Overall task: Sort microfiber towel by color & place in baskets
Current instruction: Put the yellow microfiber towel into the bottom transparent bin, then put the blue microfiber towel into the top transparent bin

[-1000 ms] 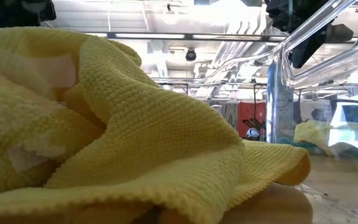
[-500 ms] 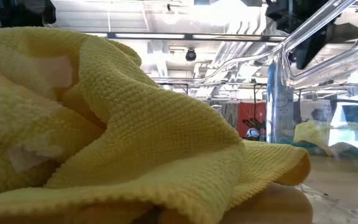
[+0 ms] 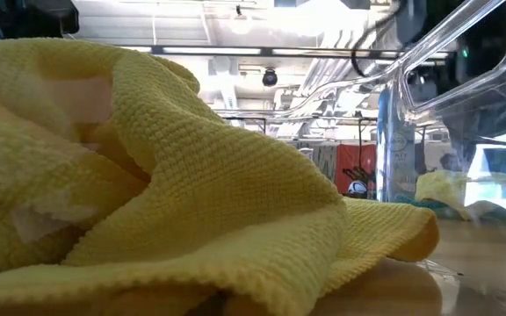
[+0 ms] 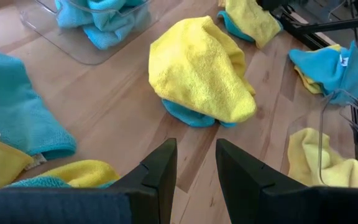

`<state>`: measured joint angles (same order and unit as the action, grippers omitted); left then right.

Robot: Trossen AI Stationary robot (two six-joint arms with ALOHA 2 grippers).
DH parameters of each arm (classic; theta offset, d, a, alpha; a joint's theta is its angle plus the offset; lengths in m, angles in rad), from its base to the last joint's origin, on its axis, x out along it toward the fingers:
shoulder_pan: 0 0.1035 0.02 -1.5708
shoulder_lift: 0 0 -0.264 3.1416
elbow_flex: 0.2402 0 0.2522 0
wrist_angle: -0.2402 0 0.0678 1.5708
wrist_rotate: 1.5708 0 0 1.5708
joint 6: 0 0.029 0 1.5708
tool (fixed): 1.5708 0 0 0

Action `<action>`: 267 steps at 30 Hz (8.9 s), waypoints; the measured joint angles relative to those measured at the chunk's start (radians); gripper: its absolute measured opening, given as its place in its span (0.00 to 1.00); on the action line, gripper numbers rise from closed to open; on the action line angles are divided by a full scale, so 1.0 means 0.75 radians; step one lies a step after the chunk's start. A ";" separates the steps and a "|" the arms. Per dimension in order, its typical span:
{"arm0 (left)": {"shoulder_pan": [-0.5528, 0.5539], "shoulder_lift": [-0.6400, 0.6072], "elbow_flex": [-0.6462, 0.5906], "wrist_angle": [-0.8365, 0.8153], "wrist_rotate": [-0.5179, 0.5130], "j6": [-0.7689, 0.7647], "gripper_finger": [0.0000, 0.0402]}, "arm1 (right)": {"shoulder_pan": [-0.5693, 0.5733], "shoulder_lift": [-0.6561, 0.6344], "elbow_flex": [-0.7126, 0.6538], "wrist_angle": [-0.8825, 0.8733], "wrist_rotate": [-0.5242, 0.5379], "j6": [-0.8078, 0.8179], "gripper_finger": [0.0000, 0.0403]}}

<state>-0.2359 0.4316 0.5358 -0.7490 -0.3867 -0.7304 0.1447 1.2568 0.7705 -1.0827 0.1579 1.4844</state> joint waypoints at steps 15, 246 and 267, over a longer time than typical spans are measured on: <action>0.000 0.000 0.001 0.001 -0.082 0.000 0.25 | -0.001 -0.001 -0.225 0.258 -0.004 -0.164 0.08; 0.750 1.264 1.421 0.320 0.288 1.135 0.00 | 0.698 -0.151 -0.053 0.478 0.483 -0.549 0.32; 0.979 1.654 1.420 0.405 0.550 1.201 0.00 | 0.698 -0.151 -0.053 0.483 0.483 -0.549 0.32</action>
<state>0.4983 1.6725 1.6005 -0.4453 0.0259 0.1702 0.6682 1.1439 0.7311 -0.7208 0.5198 1.0725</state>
